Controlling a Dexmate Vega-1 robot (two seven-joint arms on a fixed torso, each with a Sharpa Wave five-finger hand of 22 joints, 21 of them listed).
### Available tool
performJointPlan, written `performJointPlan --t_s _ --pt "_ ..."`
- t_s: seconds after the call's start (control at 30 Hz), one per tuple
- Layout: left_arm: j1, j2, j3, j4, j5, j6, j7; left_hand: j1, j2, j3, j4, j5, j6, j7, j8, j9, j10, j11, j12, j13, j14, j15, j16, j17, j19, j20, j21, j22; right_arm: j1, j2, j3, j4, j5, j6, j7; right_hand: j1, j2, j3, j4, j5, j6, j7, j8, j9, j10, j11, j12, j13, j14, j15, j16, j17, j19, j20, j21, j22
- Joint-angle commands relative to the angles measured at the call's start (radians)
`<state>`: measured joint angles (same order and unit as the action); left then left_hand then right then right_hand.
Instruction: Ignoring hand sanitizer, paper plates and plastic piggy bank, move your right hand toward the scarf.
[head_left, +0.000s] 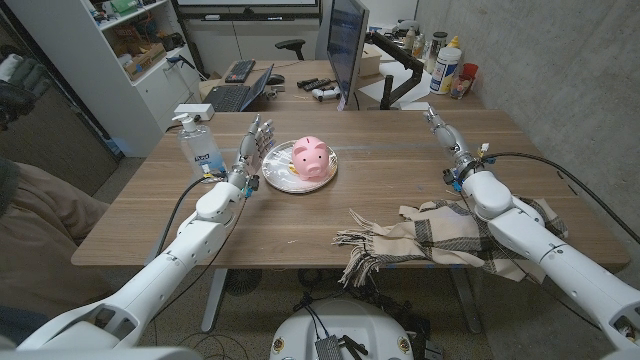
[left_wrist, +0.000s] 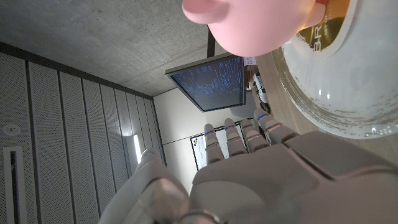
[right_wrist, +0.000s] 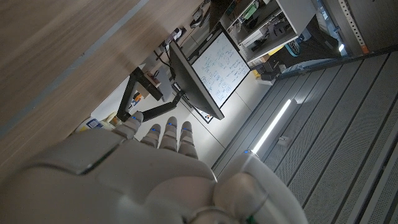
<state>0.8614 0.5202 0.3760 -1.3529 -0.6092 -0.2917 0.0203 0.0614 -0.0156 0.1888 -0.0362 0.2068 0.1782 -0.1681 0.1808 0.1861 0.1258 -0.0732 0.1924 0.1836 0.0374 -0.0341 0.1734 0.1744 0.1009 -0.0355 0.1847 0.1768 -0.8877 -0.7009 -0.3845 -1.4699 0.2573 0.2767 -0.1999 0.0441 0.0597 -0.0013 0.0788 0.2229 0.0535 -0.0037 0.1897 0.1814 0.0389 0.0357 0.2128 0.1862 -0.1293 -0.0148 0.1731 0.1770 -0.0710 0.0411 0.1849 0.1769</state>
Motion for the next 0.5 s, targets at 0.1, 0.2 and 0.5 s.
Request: performJointPlan --t_s 0.1,0.2,0.5 --pt "-0.003 0.000 0.004 0.000 0.003 0.001 -0.004 0.012 -0.001 0.003 -0.005 0.002 0.002 0.008 0.007 0.002 0.004 0.001 0.005 0.003 -0.002 -0.102 0.006 0.002 0.005 -0.034 0.006 0.001 -0.036 -0.026 0.011 -0.038 -0.149 0.007 -0.120 -0.002 0.011 -0.004 0.004 0.002 0.007 -0.008 0.002 0.003 0.002 -0.005 0.000 0.001 -0.008 -0.009 0.001 0.002 0.001 -0.014 0.002 0.002" --pt "0.001 0.003 0.004 -0.006 0.003 0.004 -0.003 0.013 -0.001 0.003 -0.006 0.002 0.002 0.008 0.007 0.002 0.004 0.004 0.005 0.003 -0.001 -0.101 0.006 0.002 0.006 -0.032 0.007 0.001 -0.047 -0.028 0.015 -0.044 -0.173 0.008 -0.143 -0.005 0.011 -0.005 0.005 0.003 -0.013 -0.010 -0.006 0.003 0.002 -0.004 0.000 0.001 -0.010 -0.009 0.002 0.002 0.000 -0.014 0.003 0.002" --pt "0.012 0.009 0.006 -0.022 0.004 0.017 0.004 0.014 0.000 0.004 -0.007 0.001 0.002 0.007 0.009 0.002 0.003 0.004 0.005 0.003 0.003 -0.099 0.008 0.002 0.007 -0.024 0.008 0.001 -0.087 -0.056 0.044 -0.080 -0.200 -0.010 -0.173 -0.008 0.011 -0.008 0.007 0.004 -0.031 -0.011 -0.011 0.003 -0.003 -0.003 -0.002 0.001 -0.013 -0.008 0.003 0.003 -0.001 -0.013 0.004 0.002"
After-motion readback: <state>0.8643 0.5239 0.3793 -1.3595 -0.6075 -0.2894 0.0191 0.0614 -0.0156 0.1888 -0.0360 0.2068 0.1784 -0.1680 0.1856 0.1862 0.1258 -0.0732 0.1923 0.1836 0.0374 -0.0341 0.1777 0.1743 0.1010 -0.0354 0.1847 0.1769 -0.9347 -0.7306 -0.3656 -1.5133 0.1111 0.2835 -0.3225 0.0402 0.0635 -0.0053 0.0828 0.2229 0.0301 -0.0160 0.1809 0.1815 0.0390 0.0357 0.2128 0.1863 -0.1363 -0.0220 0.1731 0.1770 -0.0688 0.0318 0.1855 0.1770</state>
